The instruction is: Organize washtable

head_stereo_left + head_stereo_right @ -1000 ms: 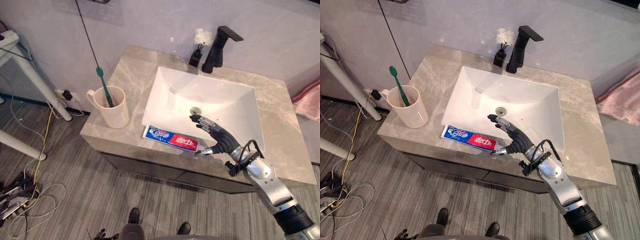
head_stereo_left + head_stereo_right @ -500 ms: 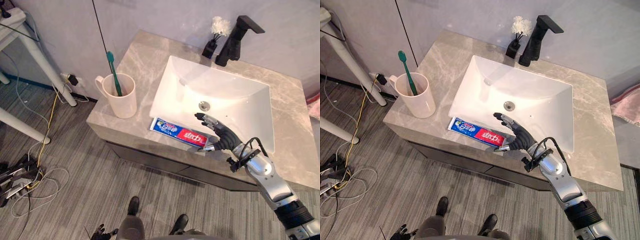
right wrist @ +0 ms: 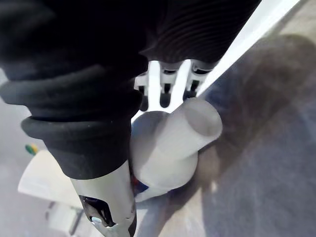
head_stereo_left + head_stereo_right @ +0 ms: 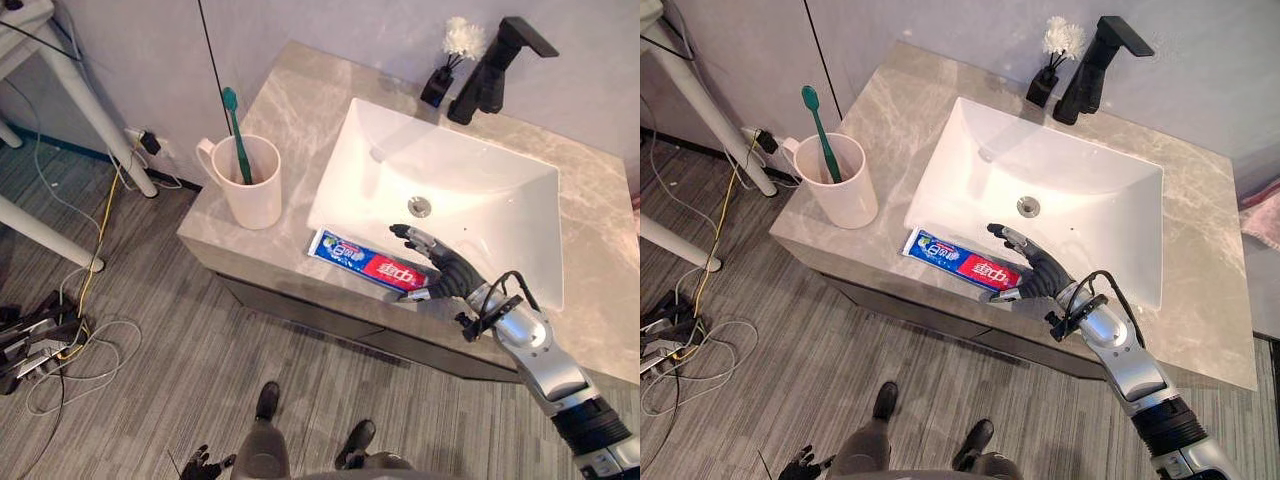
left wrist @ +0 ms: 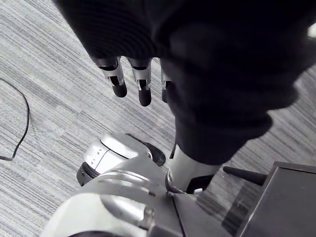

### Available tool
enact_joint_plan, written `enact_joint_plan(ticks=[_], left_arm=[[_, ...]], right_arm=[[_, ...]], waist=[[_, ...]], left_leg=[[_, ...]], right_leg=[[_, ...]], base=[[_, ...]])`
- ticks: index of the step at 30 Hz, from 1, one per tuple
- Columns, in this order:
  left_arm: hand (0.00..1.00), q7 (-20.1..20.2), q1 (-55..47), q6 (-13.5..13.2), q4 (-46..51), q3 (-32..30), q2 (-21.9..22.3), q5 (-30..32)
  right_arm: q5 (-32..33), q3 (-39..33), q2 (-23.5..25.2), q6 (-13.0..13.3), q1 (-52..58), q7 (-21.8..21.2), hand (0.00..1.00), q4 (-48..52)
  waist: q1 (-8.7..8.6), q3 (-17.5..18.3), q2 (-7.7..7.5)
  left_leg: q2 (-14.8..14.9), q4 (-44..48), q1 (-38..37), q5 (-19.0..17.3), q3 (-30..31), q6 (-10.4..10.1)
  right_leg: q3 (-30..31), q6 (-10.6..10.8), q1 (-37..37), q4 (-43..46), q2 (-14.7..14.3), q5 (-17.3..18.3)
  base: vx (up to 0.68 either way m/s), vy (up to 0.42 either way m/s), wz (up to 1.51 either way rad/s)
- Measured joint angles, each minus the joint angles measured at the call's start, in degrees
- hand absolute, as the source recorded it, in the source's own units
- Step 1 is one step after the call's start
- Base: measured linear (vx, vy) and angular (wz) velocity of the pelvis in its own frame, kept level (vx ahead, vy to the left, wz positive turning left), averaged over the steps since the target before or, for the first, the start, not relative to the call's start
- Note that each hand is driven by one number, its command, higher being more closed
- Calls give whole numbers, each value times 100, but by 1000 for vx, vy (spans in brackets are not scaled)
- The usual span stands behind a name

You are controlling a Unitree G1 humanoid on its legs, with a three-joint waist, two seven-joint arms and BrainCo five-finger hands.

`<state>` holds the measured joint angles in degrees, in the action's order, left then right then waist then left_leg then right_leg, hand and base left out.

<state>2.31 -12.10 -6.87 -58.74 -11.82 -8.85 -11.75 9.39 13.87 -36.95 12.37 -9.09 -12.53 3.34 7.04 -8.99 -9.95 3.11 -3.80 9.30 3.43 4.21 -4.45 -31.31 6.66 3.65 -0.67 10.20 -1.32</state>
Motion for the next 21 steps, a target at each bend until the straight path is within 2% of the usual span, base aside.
enact_joint_plan(ticks=[9, 15, 16, 21], left_arm=[[0, -9, 106, -10, -6, 39, -56, -114], [0, -73, 210, -18, 3, 97, -94, -119], [0, -119, 218, -25, 19, 109, -93, -119], [0, -125, 220, -49, 19, 128, -104, -235]], right_arm=[[-132, 11, -126, 21, -42, 12, 0, 38], [-751, 51, -393, 96, -34, 161, 0, 79], [-905, 62, -472, 91, -16, 169, 100, 107], [-1300, 52, -656, 125, 172, 295, 100, 262]], waist=[[5, -102, -109], [5, -195, -174], [7, -214, -180], [4, -264, -204]], left_leg=[[-3, 22, 107, 17, 32, 24], [-8, 74, 201, 25, 56, 29], [-11, 74, 201, 26, 63, 29], [-16, 73, 214, 27, 105, 30]], right_leg=[[-3, -16, 105, 78, 12, 10], [-1, -28, 192, 138, 24, 18], [-4, -28, 192, 144, 28, 18], [-7, -37, 192, 160, 30, 24]], base=[[0, 0, 0], [-1, 2, 1], [2, 11, 3], [12, 11, 4]])
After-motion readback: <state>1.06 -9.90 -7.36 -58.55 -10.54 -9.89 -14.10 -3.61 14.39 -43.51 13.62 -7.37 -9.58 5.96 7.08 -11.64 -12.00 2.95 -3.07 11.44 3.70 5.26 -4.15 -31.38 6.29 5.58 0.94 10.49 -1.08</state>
